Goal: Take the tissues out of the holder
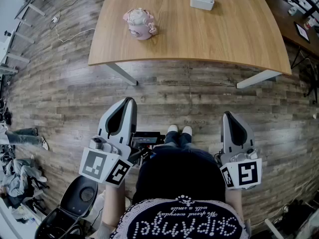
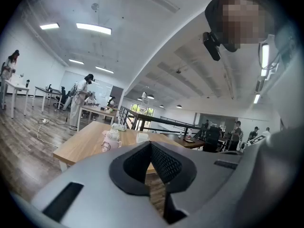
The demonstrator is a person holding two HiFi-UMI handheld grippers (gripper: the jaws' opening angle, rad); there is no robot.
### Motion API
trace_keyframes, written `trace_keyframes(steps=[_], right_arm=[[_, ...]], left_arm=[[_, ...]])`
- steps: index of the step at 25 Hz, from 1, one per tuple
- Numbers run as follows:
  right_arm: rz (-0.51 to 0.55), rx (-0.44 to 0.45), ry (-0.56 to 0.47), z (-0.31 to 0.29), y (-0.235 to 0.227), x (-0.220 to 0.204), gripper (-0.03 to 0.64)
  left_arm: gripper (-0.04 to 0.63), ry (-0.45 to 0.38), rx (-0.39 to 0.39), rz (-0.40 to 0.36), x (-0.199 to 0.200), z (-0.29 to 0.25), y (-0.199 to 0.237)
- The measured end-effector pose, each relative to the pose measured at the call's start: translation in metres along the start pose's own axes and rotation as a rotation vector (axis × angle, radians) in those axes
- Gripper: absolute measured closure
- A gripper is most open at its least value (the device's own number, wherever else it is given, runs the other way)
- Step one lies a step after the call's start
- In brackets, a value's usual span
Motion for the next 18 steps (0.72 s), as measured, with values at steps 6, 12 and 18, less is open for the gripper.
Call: trace_keyframes(steps=[6,12,18], right_arm=[[-0.003,0.002,0.001,0.005,-0.006,0.000,0.606],[-0.014,-0.005,-0.008,0.009,-0.017,0.003,0.604],[-0.022,0.006,-0.025,0.011,-0.033,0.001,0.604]], left_arm=[[0.591,0.000,-0.015,-0.008,0.000,-0.004,-0.010],[0.591,-0.005,-0.019,-0.010,0.004,-0.009,-0.019],[0.591,-0.008,-0.016,-0.019,0.000,-0.018,-0.032]])
Point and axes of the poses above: the fingertips, and each gripper's own axes: z backward along the fingers, y to its left, x out of its top, the point moved 3 cm from there along z, backward along the fingers, and after that the axes turned 1 degree about -z, right-handed, at the moved point
